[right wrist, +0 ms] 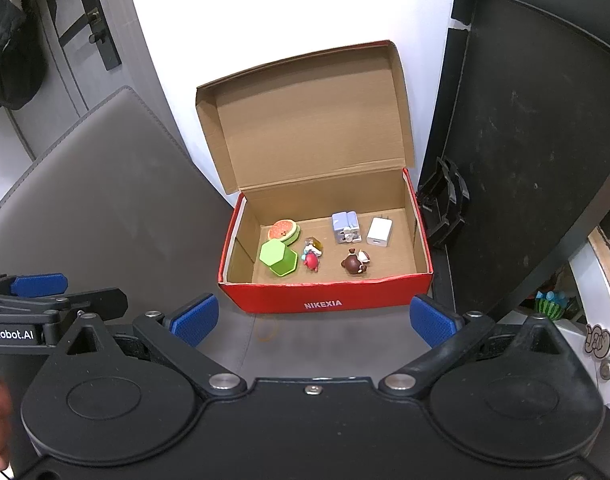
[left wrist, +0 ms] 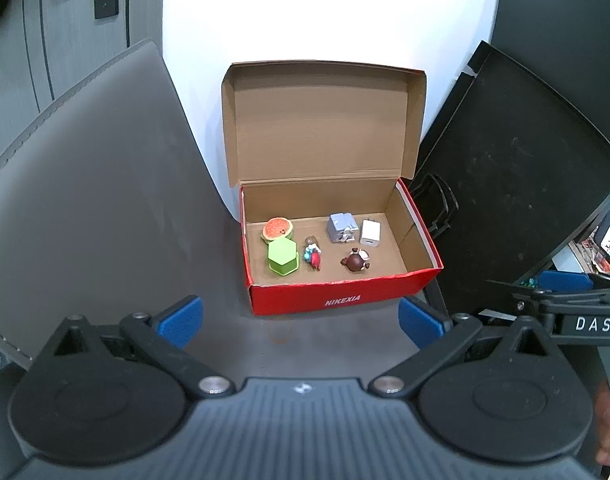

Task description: Organize objects

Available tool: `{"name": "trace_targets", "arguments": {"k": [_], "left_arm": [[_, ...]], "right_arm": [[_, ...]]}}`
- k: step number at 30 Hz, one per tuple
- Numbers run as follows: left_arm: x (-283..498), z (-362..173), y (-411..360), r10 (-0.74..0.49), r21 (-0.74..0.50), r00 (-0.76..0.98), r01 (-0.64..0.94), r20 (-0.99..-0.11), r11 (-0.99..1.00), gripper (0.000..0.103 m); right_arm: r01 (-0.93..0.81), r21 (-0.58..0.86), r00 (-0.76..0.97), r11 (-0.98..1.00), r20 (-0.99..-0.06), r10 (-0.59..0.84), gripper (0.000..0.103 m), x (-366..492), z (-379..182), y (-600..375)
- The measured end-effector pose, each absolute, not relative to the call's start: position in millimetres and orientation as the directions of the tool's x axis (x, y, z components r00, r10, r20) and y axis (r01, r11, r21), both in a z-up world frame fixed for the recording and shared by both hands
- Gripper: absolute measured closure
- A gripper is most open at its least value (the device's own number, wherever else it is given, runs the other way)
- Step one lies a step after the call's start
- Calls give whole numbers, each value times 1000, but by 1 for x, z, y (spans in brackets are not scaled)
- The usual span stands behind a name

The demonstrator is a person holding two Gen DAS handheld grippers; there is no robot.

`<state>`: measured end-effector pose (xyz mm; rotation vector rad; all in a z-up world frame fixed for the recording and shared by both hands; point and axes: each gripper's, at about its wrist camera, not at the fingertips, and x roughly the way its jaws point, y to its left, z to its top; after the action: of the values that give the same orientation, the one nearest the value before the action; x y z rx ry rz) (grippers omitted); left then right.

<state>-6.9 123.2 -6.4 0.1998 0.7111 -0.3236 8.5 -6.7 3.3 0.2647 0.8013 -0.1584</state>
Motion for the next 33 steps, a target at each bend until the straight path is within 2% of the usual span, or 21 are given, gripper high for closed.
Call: {"name": "trace_targets", "arguments": {"k": [33], "left_arm": [[-10,-4,124,-239,72,720,373,-651,925,0]], "right_arm": [[233,171,678,957,-734,-34,0,9,0,-7]]}}
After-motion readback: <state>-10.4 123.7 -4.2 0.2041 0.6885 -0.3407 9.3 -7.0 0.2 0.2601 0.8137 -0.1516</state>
